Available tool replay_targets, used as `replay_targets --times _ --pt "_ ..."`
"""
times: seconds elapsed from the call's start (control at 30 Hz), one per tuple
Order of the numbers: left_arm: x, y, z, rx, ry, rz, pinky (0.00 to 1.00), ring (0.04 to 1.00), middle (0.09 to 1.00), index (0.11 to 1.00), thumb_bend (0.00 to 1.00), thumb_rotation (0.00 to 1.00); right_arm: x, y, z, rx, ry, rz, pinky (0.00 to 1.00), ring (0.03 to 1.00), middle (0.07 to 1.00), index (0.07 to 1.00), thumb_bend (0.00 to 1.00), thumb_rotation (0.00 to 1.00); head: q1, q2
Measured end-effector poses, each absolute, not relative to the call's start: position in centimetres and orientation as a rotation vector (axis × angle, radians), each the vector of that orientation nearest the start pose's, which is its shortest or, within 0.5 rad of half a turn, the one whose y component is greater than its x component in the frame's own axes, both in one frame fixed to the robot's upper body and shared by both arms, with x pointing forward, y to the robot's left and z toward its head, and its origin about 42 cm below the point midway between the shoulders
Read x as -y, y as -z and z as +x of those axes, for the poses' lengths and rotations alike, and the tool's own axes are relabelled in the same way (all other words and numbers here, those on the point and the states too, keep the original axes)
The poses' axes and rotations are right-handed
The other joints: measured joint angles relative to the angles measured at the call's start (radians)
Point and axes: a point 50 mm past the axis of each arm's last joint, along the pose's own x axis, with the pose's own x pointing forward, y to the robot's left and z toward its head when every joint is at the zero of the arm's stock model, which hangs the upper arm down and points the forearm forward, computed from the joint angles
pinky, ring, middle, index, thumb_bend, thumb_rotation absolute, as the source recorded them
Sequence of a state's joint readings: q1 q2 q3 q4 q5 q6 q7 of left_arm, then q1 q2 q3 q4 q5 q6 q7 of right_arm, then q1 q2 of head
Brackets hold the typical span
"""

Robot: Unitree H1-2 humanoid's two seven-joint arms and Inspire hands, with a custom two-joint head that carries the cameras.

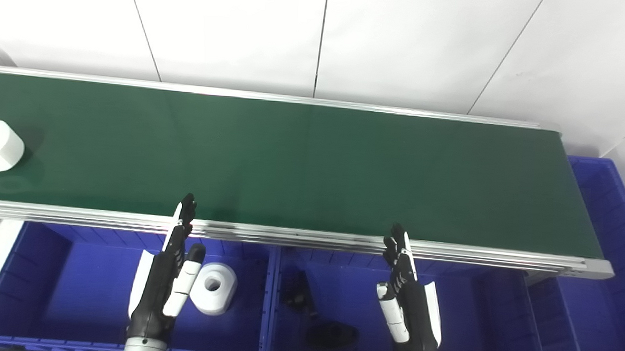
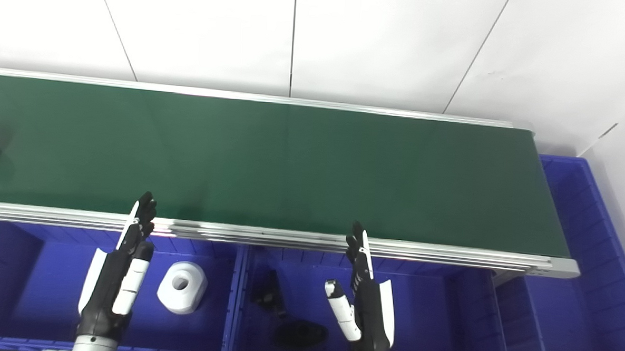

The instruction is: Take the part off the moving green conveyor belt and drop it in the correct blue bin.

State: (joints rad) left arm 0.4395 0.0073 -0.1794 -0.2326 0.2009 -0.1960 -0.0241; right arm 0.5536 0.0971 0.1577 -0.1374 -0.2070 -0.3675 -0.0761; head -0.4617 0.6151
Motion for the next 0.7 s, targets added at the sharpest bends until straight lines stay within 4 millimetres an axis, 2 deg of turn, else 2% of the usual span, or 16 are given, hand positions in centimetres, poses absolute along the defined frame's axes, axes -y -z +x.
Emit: replay_targets --times 0.7 --pt "-18.1 -8.37 13.89 0.015 0.118 0.153 1.0 1.0 1.0 1.0 0.48 1.0 16.69 -6.12 9.95 -0.011 0.046 -0.071 0.95 0.977 1.0 1.0 0.83 0.92 0.006 0.002"
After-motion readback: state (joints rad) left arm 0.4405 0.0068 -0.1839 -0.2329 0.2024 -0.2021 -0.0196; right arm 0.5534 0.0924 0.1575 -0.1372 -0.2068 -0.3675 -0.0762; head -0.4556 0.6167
